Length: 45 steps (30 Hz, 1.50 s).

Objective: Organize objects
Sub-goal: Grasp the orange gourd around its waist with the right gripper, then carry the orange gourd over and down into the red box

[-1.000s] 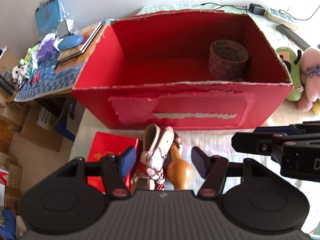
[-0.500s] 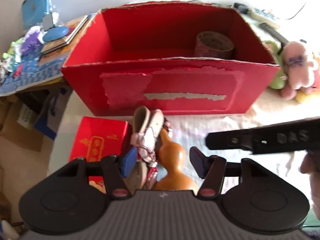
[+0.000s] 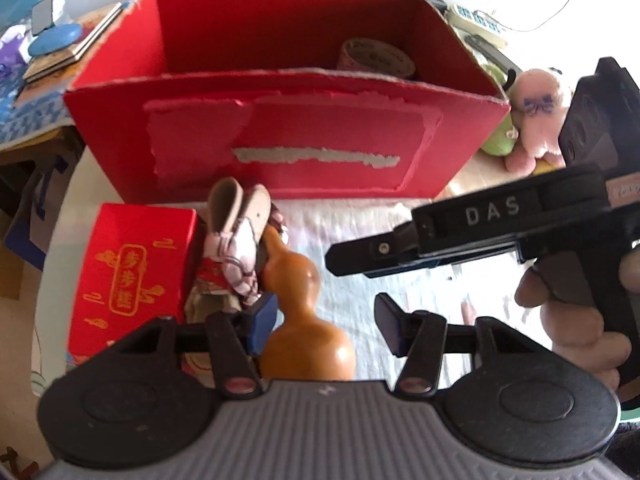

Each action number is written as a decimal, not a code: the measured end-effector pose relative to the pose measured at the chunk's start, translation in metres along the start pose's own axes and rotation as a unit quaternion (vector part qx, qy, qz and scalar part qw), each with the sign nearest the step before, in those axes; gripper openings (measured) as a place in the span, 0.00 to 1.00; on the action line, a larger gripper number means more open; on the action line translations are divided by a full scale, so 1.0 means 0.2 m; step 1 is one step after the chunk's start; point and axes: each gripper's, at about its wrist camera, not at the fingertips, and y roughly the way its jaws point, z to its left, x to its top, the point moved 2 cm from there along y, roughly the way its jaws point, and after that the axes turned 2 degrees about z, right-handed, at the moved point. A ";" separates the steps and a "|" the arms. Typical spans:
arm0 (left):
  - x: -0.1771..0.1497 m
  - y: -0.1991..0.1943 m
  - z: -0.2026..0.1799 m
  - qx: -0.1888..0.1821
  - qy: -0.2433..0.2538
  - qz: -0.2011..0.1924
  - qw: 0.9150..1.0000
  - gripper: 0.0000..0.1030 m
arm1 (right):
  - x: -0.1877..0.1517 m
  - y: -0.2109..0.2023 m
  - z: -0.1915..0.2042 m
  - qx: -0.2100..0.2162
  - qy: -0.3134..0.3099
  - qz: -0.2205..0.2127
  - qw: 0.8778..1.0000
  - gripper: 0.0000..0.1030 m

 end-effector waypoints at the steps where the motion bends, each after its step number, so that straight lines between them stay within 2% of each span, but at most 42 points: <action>1: 0.00 0.02 0.00 -0.001 0.000 0.005 1.000 0.54 | 0.00 0.00 0.01 0.003 0.002 0.003 1.000 0.41; 11: 0.00 0.16 0.04 -0.007 -0.002 0.045 0.999 0.55 | -0.03 0.05 0.04 0.005 -0.022 0.041 0.999 0.41; 19: 0.00 0.22 0.01 -0.009 0.010 0.059 0.998 0.55 | -0.03 0.10 0.01 -0.007 -0.007 0.055 0.998 0.41; 22: -0.01 0.24 -0.01 -0.006 0.022 0.065 0.998 0.54 | -0.04 0.09 0.00 -0.005 0.008 0.061 0.998 0.36; 26: 0.00 0.21 -0.04 -0.022 0.032 0.067 0.997 0.55 | -0.05 0.02 -0.02 -0.007 0.012 0.062 0.998 0.34; 36: 0.04 0.12 -0.29 -0.064 0.107 0.054 0.991 0.54 | -0.10 -0.25 -0.09 -0.023 0.025 0.023 0.999 0.34; 45: 0.13 0.01 -0.57 -0.111 0.201 0.016 0.973 0.54 | -0.16 -0.52 -0.05 -0.043 0.049 -0.062 0.996 0.34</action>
